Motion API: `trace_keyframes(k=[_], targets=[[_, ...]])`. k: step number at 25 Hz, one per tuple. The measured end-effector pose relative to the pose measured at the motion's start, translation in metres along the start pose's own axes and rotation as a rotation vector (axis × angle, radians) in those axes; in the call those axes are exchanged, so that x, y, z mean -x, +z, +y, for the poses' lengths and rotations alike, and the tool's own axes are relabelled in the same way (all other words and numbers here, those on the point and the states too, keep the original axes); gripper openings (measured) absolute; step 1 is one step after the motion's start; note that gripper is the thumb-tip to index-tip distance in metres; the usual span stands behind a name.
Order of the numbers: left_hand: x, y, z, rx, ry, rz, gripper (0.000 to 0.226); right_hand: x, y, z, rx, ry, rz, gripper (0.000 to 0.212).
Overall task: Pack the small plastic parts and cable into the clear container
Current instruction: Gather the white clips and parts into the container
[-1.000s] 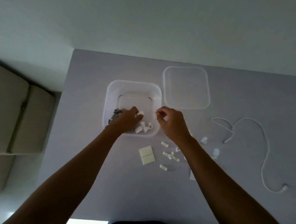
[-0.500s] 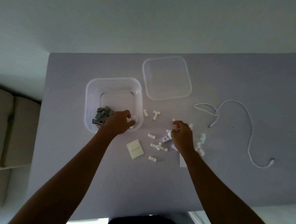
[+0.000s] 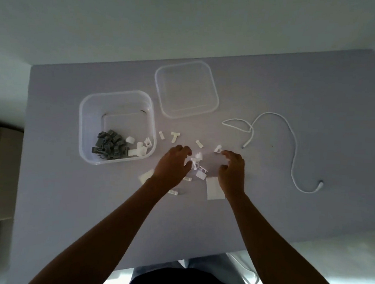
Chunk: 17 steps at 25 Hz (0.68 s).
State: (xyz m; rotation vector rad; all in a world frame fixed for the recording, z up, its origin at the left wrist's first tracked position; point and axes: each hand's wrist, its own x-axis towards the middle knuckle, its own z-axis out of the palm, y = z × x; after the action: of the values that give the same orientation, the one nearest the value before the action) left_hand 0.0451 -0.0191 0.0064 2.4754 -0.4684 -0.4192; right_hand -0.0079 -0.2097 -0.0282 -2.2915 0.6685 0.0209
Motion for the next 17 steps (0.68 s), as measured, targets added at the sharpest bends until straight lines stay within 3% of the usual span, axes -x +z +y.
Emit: trace_keyframes(k=[4, 11, 14, 17], targets=[[0.000, 0.047, 0.003, -0.111, 0.010, -0.099, 0.035, 0.001, -0.010, 0.013, 0.041, -0.199, -0.076, 0.050], [0.000, 0.055, -0.008, -0.169, 0.097, -0.035, 0.022, -0.019, 0.013, -0.005, 0.060, -0.396, -0.326, 0.051], [0.005, 0.053, -0.017, -0.148, 0.086, -0.011, 0.023, -0.024, 0.020, -0.004, 0.076, -0.403, -0.399, 0.036], [0.004, 0.051, -0.020, -0.116, 0.030, 0.004, 0.029, -0.022, 0.020, 0.001, -0.067, -0.300, -0.286, 0.020]])
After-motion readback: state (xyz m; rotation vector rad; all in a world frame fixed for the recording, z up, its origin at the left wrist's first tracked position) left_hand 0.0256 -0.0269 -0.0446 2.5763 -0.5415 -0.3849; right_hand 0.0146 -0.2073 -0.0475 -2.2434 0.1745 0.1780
